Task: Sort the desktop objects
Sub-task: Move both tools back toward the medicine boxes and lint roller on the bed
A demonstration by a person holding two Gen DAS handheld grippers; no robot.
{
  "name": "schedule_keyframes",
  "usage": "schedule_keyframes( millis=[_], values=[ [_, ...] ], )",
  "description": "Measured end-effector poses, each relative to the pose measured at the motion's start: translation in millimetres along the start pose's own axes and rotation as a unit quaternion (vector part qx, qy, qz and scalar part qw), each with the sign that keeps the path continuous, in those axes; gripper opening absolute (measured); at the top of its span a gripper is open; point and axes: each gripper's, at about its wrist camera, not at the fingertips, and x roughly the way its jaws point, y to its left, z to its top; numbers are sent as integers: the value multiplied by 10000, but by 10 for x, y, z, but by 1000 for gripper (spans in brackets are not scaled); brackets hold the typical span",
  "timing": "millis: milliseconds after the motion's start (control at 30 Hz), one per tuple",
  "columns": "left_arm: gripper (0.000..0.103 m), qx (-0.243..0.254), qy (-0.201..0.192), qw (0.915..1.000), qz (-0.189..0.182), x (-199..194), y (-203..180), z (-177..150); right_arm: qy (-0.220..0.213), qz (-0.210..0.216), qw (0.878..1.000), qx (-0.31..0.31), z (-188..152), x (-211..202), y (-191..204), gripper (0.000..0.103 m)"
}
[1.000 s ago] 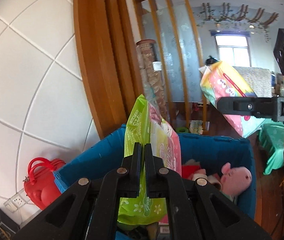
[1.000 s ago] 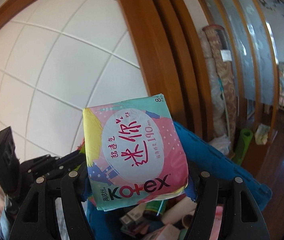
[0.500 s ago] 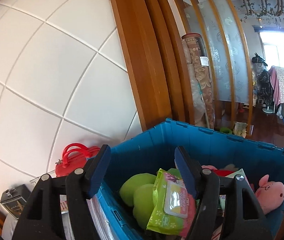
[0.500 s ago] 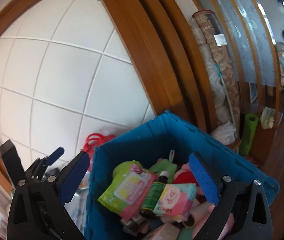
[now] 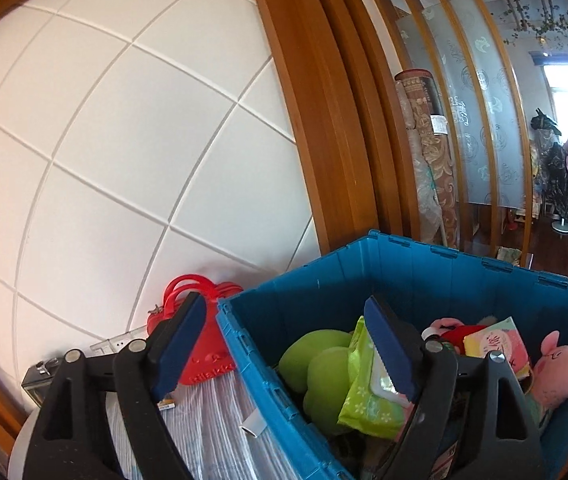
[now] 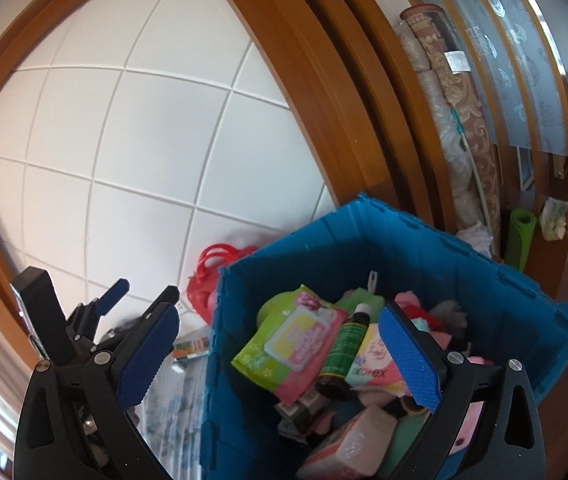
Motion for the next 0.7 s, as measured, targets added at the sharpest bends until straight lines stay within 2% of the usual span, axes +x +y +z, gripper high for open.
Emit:
schedule_keyframes(
  millis=[133,333,533,700],
  values=[
    [82,-219,-1,9997,113,-76,217,-204,128,207,9997,67,-95,60,135,102],
    [82,-295,203,9989,303,-234,760,-711,245,351,9990,-108,-285,269,581,102],
    [82,-181,474,9949,871,-352,1690,-1253,461,534,9972,-229,-472,668,1238,101],
    [82,-28,605,9895,1311,-374,2538,-1600,649,582,9953,-412,-817,1174,1843,102]
  ],
)
